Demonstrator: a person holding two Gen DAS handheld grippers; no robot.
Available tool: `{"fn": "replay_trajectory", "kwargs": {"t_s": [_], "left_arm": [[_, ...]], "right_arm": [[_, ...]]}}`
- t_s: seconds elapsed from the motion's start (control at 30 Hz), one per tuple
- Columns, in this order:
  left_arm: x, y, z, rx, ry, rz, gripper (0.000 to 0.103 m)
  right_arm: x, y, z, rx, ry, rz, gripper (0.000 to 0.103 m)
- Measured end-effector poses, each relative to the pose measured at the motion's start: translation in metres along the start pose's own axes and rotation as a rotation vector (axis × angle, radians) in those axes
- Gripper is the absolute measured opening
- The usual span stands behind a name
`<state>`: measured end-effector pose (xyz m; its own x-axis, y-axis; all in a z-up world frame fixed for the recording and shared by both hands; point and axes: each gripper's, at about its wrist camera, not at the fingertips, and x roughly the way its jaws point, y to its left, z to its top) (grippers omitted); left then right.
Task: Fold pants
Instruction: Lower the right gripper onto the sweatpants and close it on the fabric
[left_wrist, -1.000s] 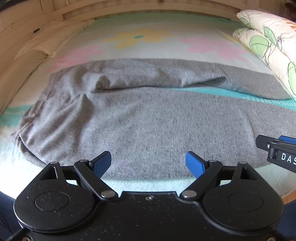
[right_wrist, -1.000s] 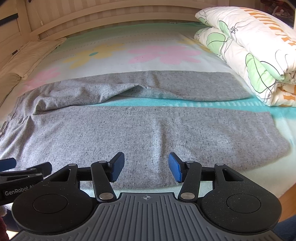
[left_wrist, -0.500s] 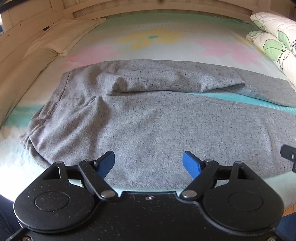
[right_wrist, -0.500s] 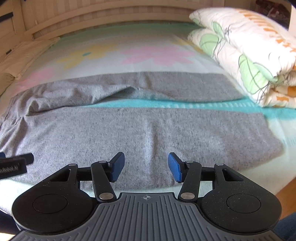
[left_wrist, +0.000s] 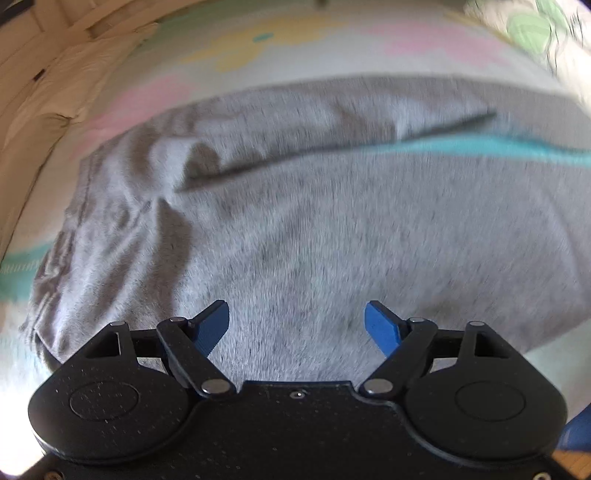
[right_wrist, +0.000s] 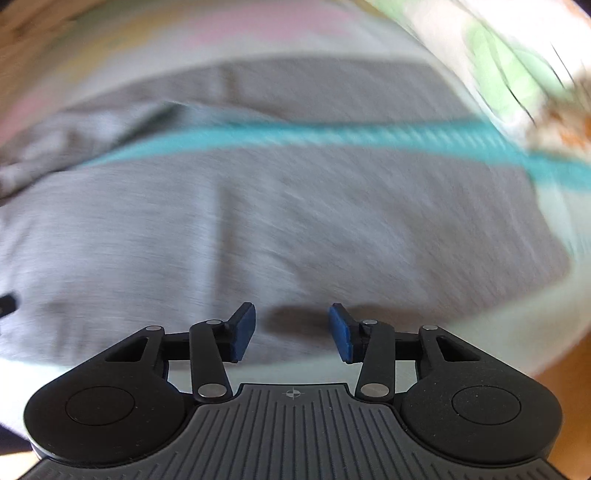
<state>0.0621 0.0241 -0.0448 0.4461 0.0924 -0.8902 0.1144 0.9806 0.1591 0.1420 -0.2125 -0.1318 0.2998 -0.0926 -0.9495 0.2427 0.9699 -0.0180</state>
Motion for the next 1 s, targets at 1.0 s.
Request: {"fn": "replay_trajectory", "kwargs": {"t_s": [1.0], "left_arm": [[0.017, 0.062, 0.118, -0.154, -0.041, -0.020, 0.072]], "right_arm": [[0.025, 0.026, 0.210, 0.213, -0.181, 0.142, 0.042]]}}
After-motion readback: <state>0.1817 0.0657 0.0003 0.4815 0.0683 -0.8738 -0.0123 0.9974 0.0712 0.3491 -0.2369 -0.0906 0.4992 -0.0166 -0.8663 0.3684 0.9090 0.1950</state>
